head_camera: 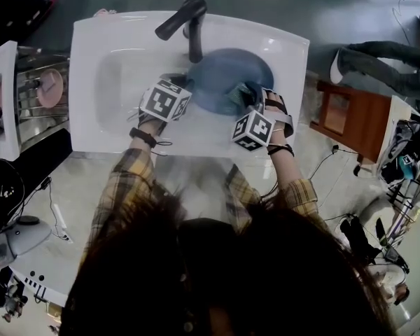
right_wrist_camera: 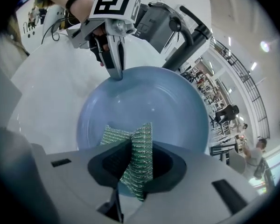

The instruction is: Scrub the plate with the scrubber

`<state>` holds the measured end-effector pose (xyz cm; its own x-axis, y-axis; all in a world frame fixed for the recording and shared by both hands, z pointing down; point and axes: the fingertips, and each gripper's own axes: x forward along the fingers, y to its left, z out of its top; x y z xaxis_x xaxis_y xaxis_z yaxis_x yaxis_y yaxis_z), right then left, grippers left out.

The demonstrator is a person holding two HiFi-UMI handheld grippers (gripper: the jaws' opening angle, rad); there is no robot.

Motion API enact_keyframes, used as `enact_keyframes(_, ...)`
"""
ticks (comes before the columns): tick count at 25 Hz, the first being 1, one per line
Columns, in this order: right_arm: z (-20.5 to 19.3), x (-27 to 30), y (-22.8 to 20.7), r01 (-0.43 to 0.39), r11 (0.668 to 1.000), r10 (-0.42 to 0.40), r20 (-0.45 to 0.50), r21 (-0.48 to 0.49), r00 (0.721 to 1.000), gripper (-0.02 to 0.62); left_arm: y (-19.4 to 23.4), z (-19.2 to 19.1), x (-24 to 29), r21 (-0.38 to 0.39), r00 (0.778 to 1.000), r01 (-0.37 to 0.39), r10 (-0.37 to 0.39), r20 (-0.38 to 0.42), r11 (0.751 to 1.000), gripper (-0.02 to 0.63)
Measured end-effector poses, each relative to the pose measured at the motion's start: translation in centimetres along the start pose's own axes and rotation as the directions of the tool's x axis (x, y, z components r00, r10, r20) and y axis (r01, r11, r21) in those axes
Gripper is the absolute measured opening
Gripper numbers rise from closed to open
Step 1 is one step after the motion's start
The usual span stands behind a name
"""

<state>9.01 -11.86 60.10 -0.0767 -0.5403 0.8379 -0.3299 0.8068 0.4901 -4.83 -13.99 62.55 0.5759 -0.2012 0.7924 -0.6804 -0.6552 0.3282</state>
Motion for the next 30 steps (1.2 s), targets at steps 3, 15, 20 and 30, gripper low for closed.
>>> enact_keyframes(3,-0.6,-0.5,-1.9,0.067,0.996,-0.066,0.014,-0.057,0.998,0.091,0.0,-0.1,0.0,0.021,1.0,0.006,-0.006,-0.015,1.0,0.043)
enact_keyframes(15,2.5,-0.8,-7.8,0.285,0.956,-0.278,0.095,-0.07,0.956,0.098,0.1,0.2,-0.7,0.038,1.0,0.011,-0.01,-0.02,0.999,0.044)
enact_keyframes(20,5.9,-1.3,-9.6,0.33,0.944,-0.33,0.158,0.024,0.931,0.098,0.0,0.2,-0.8,0.049,1.0,0.012,-0.011,-0.022,0.999,0.044)
enact_keyframes(30,11.9,0.1,-6.4,0.247,0.968,-0.252,0.214,0.052,0.944,0.092,-0.3,-0.2,-0.5,0.039,0.999,0.012,-0.011,-0.035,0.999,0.046)
